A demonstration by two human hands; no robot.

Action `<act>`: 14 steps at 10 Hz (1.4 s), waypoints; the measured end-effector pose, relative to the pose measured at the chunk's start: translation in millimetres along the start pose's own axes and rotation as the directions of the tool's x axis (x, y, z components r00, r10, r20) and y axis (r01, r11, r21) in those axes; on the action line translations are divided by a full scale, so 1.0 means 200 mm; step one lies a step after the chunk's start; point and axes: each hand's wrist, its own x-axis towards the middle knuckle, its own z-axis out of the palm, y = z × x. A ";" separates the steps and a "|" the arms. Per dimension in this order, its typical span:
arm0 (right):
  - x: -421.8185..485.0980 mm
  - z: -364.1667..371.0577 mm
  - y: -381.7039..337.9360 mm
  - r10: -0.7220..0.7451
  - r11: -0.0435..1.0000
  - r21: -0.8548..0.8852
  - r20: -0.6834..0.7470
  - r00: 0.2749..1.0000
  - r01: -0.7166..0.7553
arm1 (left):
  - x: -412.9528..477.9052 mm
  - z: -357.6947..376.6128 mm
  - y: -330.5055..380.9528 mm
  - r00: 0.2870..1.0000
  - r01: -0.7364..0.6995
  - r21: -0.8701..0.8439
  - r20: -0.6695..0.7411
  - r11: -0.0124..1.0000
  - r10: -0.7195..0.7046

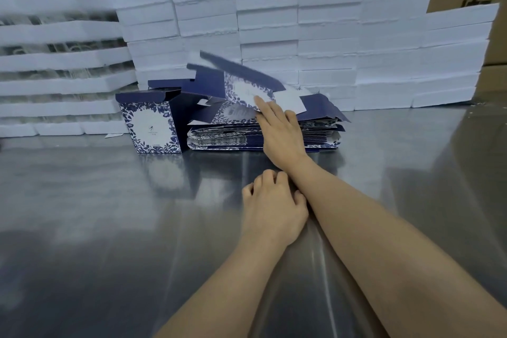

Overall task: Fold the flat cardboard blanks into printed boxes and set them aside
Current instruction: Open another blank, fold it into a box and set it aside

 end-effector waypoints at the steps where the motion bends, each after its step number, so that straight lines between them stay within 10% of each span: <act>1: 0.00 0.00 0.00 0.009 1.000 0.015 -0.037 0.999 -0.009 | 0.00 0.00 0.00 1.000 0.002 -0.005 -0.004 1.000 -0.002; 5: -0.03 -0.03 -0.01 -0.053 0.983 -0.184 -0.260 0.964 0.005 | 0.01 0.00 -0.01 1.000 0.015 -0.048 0.012 0.999 -0.015; 8: -0.32 -0.34 -0.07 0.204 0.958 0.280 -0.503 0.840 -0.065 | -0.02 -0.10 0.14 0.967 0.155 -0.512 -0.096 0.845 -0.236; 9: -0.49 -0.50 -0.10 0.353 0.833 0.551 -0.463 0.813 -0.047 | -0.03 -0.13 0.03 0.794 0.223 -0.605 -0.341 0.764 -0.502; 10: -0.61 -0.65 -0.10 0.473 0.577 0.817 -0.327 0.818 -0.007 | -0.07 -0.17 -0.11 0.770 0.128 -0.896 -0.181 0.426 -0.611; 12: -0.71 -0.77 -0.02 0.688 0.366 0.921 -0.172 0.705 -0.133 | -0.08 -0.29 -0.24 0.569 0.034 -0.950 -0.237 0.311 -0.787; 14: -0.68 -0.73 0.09 0.740 0.089 0.964 0.104 0.664 -0.250 | -0.07 -0.32 -0.35 0.762 -0.018 -0.975 -0.158 0.223 -0.628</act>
